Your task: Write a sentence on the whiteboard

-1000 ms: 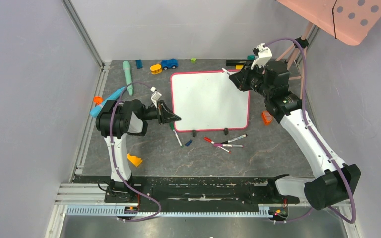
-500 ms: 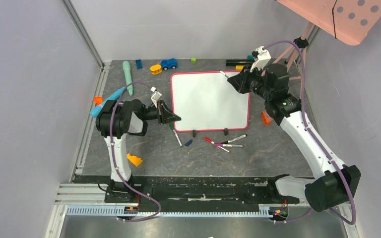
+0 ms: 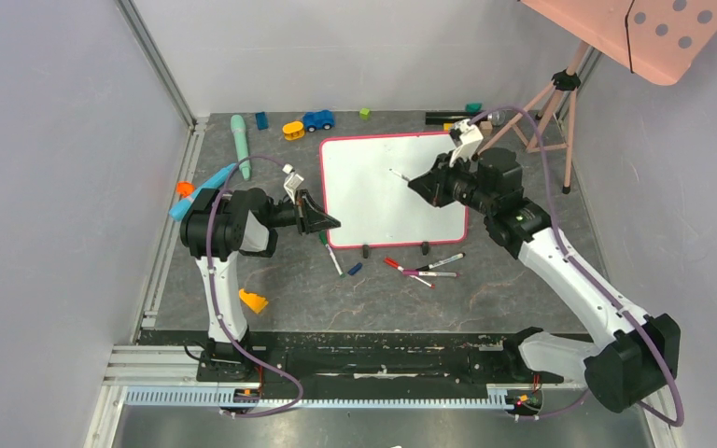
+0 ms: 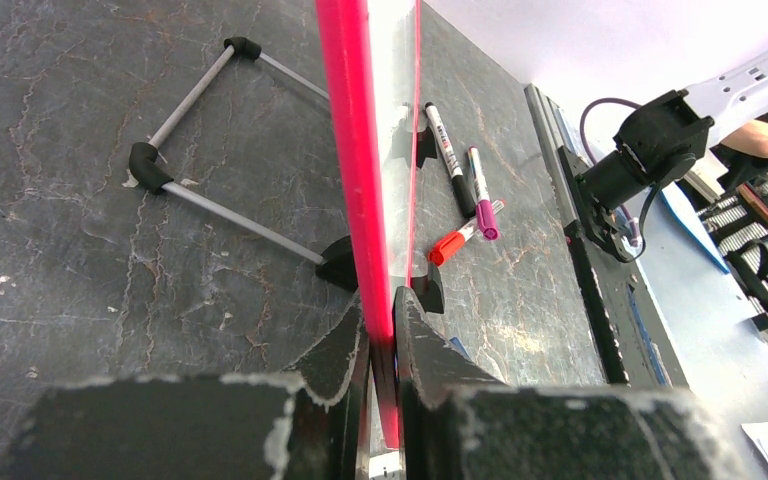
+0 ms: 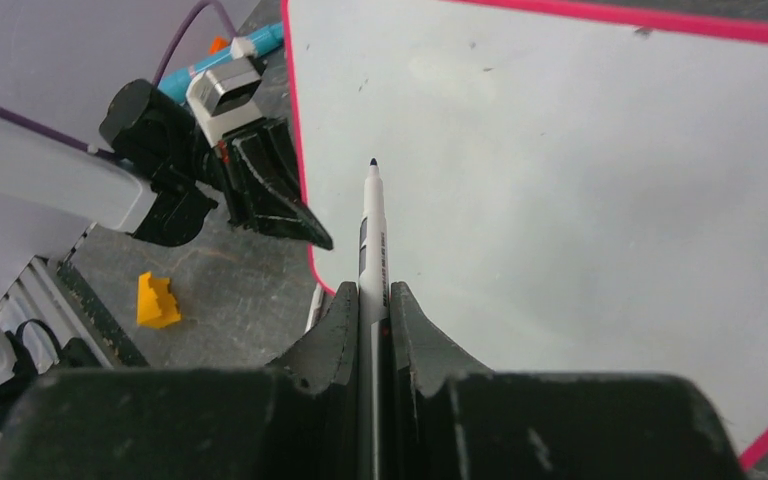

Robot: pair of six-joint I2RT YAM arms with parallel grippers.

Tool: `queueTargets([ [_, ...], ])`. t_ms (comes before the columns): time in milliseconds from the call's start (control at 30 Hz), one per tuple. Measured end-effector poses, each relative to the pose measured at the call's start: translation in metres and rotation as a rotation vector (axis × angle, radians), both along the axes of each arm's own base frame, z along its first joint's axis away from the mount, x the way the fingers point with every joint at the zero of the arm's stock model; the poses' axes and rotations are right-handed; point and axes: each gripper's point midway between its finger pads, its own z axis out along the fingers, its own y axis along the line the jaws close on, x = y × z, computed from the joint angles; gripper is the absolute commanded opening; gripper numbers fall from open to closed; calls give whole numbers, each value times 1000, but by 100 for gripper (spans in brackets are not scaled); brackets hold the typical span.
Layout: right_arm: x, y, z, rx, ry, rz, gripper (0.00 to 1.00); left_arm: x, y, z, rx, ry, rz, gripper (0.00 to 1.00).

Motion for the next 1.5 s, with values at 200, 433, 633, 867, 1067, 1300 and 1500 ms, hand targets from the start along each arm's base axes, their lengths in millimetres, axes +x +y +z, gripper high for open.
queueTargets([
  [200,-21,32,-13,-50,19,49,0,0,0,0,0,0,0,2],
  [433,-19,72,-15,-225,-4,39,0,0,0,0,0,0,-1,2],
  [633,-13,79,-10,-312,-49,-47,0,0,0,0,0,-3,-3,2],
  [867,0,73,-6,-338,-54,-129,0,0,0,0,0,-3,-4,2],
  [1067,2,84,7,-335,-90,-74,0,0,0,0,0,-4,-6,2],
  [1300,-3,90,7,-337,-99,-18,0,0,0,0,0,-4,-6,2],
  [1500,-5,91,5,-340,-91,-6,0,0,0,0,0,-4,-6,2],
])
